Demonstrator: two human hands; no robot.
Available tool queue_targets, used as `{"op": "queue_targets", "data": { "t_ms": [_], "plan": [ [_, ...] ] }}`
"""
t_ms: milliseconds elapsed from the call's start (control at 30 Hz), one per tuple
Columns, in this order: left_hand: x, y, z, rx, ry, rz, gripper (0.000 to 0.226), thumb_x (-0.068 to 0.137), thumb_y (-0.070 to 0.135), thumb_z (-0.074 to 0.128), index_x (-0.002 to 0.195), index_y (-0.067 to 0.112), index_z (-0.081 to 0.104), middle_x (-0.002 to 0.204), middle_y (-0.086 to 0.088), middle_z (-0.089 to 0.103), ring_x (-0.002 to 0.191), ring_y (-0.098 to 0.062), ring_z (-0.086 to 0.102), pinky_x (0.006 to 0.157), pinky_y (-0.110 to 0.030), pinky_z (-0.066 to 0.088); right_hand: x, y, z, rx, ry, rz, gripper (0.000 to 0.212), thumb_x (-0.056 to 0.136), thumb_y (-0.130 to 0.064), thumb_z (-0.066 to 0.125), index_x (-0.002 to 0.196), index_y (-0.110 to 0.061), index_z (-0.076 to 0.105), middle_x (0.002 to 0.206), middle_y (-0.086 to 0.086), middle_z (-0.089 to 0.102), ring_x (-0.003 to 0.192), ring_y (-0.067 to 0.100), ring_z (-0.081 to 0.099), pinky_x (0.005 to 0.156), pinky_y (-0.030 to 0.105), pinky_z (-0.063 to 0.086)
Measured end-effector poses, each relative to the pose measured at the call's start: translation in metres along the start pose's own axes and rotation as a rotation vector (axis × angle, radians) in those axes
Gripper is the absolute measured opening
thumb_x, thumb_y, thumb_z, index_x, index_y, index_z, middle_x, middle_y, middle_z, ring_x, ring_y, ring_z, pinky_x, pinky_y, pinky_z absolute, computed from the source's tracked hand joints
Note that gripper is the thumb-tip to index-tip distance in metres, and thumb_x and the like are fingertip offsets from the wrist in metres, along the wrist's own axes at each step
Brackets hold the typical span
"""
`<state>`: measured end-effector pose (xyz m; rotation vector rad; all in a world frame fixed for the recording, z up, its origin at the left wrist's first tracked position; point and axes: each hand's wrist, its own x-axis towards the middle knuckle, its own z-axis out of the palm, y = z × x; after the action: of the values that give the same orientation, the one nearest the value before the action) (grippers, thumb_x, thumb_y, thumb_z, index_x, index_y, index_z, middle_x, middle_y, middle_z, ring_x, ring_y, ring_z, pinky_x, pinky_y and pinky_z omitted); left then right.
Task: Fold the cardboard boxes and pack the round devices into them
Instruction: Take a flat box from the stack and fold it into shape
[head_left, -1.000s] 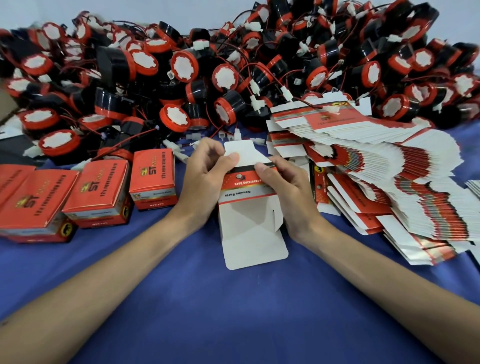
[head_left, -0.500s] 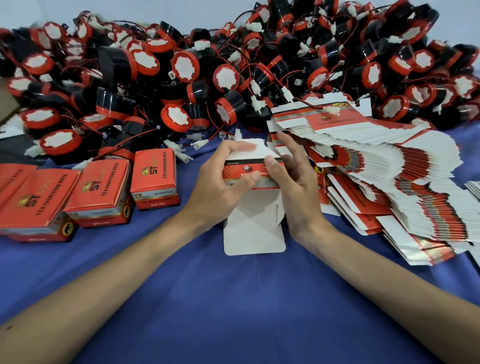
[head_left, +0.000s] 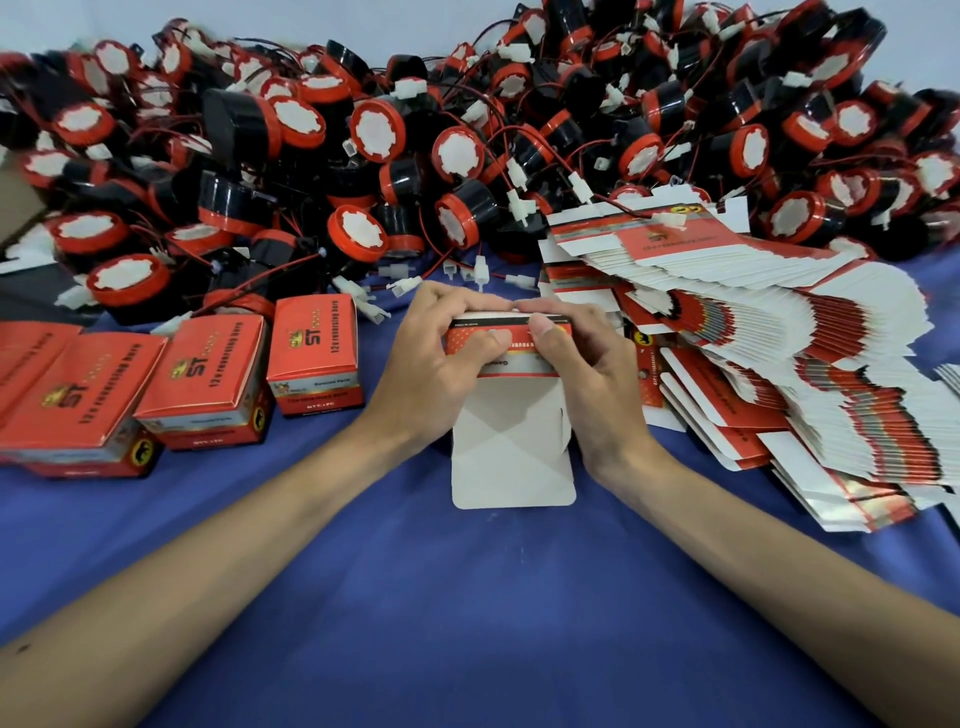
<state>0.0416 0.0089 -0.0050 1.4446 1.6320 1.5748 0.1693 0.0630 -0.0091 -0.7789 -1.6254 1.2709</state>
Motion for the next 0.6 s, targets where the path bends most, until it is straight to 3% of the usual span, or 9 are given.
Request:
{"op": "queue_targets", "data": {
  "t_ms": [67,167,300,367,533,600],
  "plan": [
    [0.0007,0.0,-0.0004,0.02,0.015,0.019,0.027,0.079,0.027,0.053,0.096,0.012,0.067,0.112,-0.006,0.056,0.102,-0.005,0.056,0.089,-0.019,0.044,0.0008,0.0005,-0.0001,-0.023,0.015,-0.01,0.011,0.083,-0.036,0.056,0.087,-0.035,0.067,0.111,0.007,0.059,0.104,0.013,0.058,0.087,0.03,0.047],
    [-0.0014,0.0008,0.0003,-0.025,0.023,0.049,0.029,0.082,0.023,0.053,0.092,-0.001,0.066,0.088,-0.006,0.066,0.08,-0.015,0.063,0.071,-0.023,0.05,-0.0001,0.0011,0.0005,-0.006,-0.033,-0.002,0.012,0.086,-0.036,0.055,0.087,-0.029,0.064,0.093,-0.001,0.065,0.089,0.016,0.063,0.078,0.035,0.051],
    [-0.0027,0.0009,0.0023,-0.054,0.047,0.066,0.022,0.083,0.023,0.056,0.089,0.003,0.062,0.079,0.005,0.062,0.069,0.0,0.06,0.064,-0.014,0.046,-0.0002,0.0,-0.0001,0.017,-0.057,0.001,0.012,0.087,-0.036,0.054,0.086,-0.027,0.062,0.08,-0.006,0.063,0.078,0.014,0.062,0.07,0.035,0.051],
    [-0.0021,0.0008,0.0024,-0.068,0.056,0.063,0.017,0.082,0.023,0.059,0.086,0.006,0.061,0.077,0.007,0.061,0.067,0.001,0.059,0.064,-0.013,0.045,-0.0005,-0.0009,0.0004,0.019,-0.048,0.001,0.012,0.087,-0.036,0.055,0.085,-0.027,0.062,0.078,-0.007,0.063,0.076,0.013,0.061,0.069,0.037,0.051],
    [-0.0016,-0.0006,0.0012,-0.088,0.055,0.034,0.009,0.08,0.025,0.062,0.078,0.017,0.061,0.072,0.009,0.061,0.066,-0.001,0.059,0.063,-0.017,0.046,-0.0027,-0.0024,0.0021,0.011,-0.076,0.05,0.019,0.087,-0.041,0.054,0.081,-0.023,0.058,0.074,-0.005,0.061,0.066,0.014,0.062,0.058,0.057,0.05],
    [-0.0011,-0.0009,0.0014,-0.092,0.05,0.032,0.01,0.081,0.025,0.061,0.077,0.016,0.061,0.07,0.009,0.06,0.064,-0.001,0.057,0.062,-0.017,0.045,-0.0026,-0.0021,0.0018,0.005,-0.076,0.029,0.019,0.088,-0.039,0.054,0.078,-0.024,0.057,0.072,-0.006,0.06,0.066,0.011,0.062,0.057,0.053,0.05]
  ]
}}
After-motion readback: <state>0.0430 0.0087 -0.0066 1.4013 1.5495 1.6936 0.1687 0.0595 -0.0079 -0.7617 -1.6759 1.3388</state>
